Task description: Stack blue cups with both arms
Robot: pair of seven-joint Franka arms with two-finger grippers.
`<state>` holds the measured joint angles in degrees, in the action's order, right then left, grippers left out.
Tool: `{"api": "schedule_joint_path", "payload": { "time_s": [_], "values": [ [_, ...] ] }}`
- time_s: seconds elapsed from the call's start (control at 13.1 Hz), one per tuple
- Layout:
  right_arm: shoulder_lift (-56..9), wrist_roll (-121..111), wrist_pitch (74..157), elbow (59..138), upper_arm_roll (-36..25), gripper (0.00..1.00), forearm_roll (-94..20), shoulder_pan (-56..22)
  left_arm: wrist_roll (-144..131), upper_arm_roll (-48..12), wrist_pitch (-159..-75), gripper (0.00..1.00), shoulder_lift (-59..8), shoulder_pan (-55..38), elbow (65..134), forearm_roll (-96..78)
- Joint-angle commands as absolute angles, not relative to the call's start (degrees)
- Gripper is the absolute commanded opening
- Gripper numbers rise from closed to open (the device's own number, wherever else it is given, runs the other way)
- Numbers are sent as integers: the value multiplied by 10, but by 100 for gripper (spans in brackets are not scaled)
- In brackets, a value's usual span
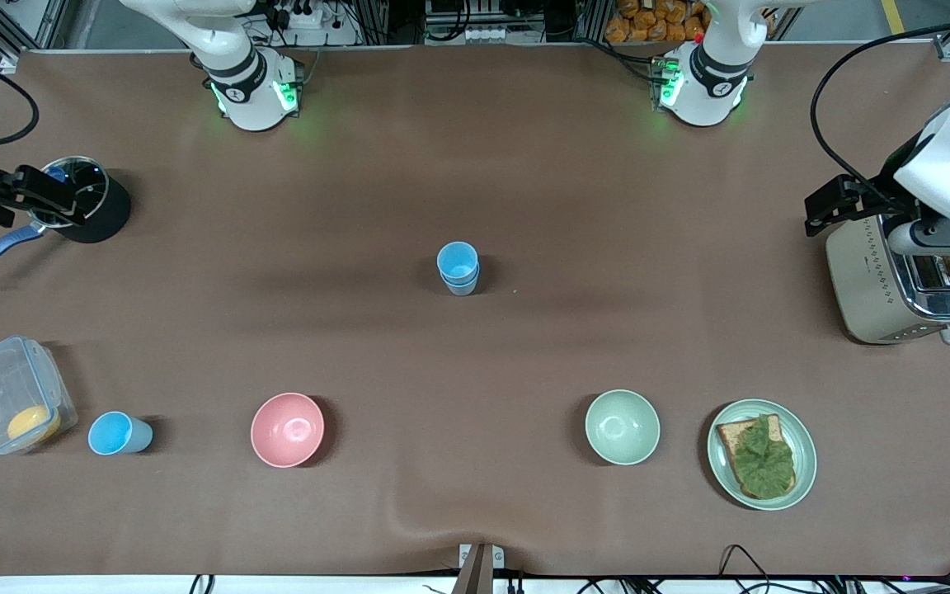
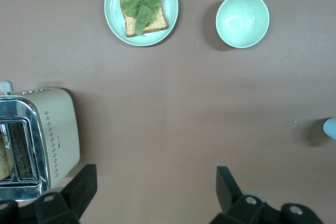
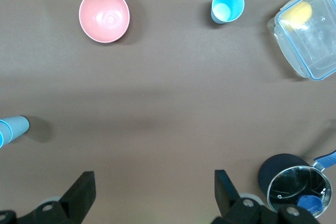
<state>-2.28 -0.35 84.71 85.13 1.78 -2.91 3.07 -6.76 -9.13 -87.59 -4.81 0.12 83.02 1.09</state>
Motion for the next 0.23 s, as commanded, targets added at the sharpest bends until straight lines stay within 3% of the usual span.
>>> {"api": "schedule_joint_path", "payload": {
  "time_s": [0.0,0.15],
  "values": [
    [-15,-8,837,846,18,100,-36,27,-54,-91,-874,100,-36,5,832,20],
    [-1,-6,831,846,18,100,-40,22,-54,-87,-873,100,-35,6,829,25]
  ]
}}
